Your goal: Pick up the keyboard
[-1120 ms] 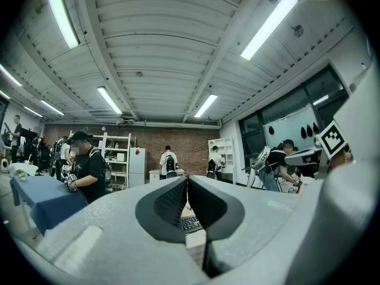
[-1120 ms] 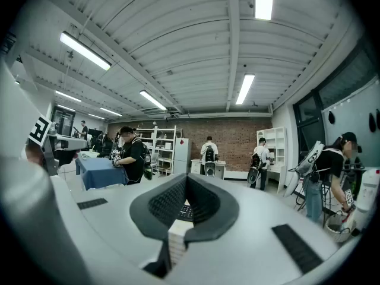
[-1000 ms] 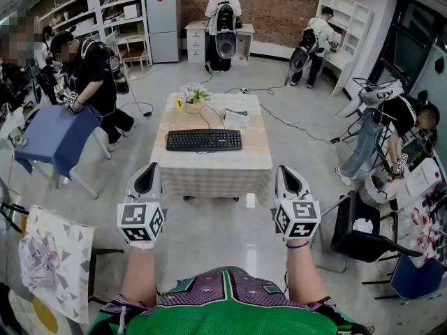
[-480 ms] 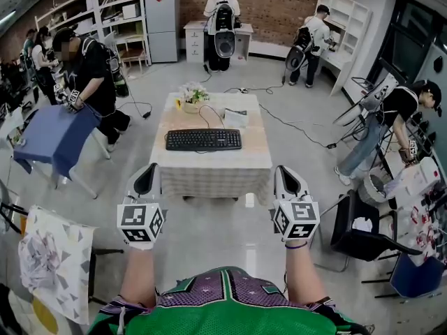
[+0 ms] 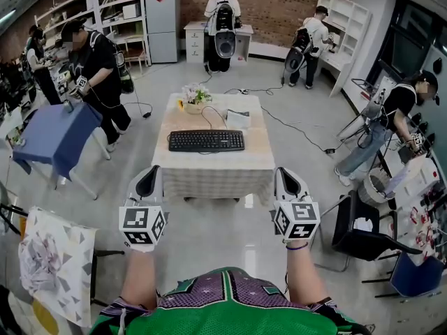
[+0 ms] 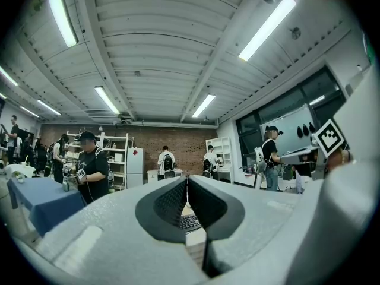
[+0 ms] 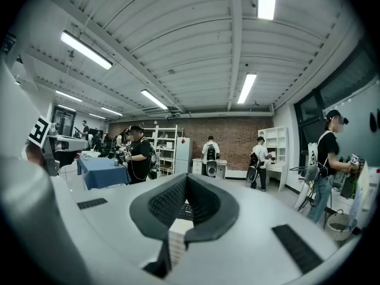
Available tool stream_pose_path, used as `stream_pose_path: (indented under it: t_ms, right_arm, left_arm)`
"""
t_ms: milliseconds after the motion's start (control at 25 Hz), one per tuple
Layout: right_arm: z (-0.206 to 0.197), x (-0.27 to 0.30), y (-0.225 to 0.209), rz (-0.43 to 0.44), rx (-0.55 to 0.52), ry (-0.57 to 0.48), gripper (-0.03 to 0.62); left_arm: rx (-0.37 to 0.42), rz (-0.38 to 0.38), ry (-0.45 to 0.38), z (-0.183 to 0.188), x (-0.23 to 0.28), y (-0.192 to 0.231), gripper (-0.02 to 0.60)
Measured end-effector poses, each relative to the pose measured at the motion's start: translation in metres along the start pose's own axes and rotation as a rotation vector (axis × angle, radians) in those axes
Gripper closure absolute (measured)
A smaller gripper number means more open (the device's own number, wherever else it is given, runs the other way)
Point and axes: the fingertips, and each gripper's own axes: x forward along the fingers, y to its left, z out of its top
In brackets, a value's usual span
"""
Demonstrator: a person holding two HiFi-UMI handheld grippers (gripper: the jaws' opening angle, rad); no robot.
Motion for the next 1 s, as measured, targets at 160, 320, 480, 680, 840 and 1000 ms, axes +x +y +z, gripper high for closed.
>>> stream_pose_path:
  t_ms: [160,320,480,680,840,1000]
  right_arm:
    - [0.000,0.006,0.013,-0.001,-0.003,0.006,0.592]
    - [0.004,0.012,0.029,-0.007,-0.009,0.008,0.591]
    - [0.005,0.021,0.044,-0.015,-0.014,0.008,0.591]
    - [-0.003,0.027,0.058,-0.013,-0.022,0.028,0.591]
    - [-0.010,0.037,0.058,-0.014,-0.033,0.051,0.592]
    - [-0.014,0.059,0.041,-0.018,-0.033,0.057,0.591]
  left_arm:
    - [-0.009,-0.010,0.002,-0.005,-0.001,0.012,0.563]
    - [-0.013,-0.015,0.012,-0.011,-0.002,0.029,0.563]
    - [-0.018,-0.019,0.022,-0.018,-0.002,0.047,0.563]
    - [-0.049,-0.012,0.038,-0.032,0.001,0.064,0.563]
    - [-0.093,-0.013,0.046,-0.042,0.012,0.074,0.563]
    - [-0.104,-0.014,0.066,-0.055,0.033,0.069,0.563]
